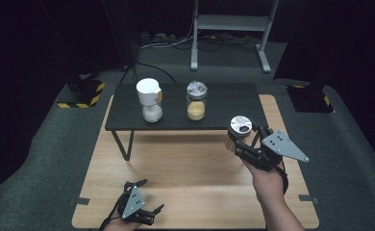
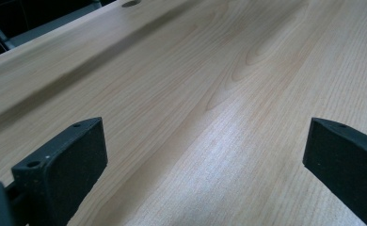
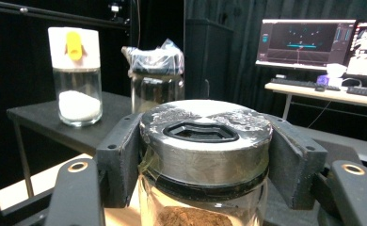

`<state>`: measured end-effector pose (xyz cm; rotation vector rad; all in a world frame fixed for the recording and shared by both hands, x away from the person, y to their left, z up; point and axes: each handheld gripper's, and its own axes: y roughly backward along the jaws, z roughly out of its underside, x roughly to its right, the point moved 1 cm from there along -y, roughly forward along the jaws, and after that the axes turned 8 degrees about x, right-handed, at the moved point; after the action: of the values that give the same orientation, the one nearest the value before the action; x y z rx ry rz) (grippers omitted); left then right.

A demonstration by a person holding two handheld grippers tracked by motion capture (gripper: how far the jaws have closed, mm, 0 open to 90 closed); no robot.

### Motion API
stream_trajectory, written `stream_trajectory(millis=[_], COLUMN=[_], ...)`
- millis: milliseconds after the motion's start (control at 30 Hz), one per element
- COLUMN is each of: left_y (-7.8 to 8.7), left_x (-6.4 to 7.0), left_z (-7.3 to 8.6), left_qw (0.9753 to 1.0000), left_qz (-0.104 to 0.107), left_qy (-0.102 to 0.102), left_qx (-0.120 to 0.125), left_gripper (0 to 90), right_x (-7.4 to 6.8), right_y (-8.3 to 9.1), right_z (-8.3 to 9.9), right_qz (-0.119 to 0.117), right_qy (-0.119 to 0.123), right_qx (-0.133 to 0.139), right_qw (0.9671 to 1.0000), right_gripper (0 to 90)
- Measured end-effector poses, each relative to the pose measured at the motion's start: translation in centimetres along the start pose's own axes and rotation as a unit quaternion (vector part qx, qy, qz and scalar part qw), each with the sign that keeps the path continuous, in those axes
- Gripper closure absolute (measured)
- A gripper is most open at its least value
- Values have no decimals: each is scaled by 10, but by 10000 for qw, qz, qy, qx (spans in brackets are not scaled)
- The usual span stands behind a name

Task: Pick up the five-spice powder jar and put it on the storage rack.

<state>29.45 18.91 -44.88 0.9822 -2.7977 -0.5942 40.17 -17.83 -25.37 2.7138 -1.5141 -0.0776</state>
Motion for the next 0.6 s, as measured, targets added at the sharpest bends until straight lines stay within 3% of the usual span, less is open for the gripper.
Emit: stream_trajectory(millis=[600], left_y=[1], left_x=[0], left_z=[0], left_qw=[10000], left_qz=[43], left_qy=[-26], left_qx=[8], left_gripper=[5], right_x=[4], right_y=[-26], right_z=[-19], right_qz=[190], right_qy=[137], right_qx=[145], right_qw=[9996], right_gripper=[347])
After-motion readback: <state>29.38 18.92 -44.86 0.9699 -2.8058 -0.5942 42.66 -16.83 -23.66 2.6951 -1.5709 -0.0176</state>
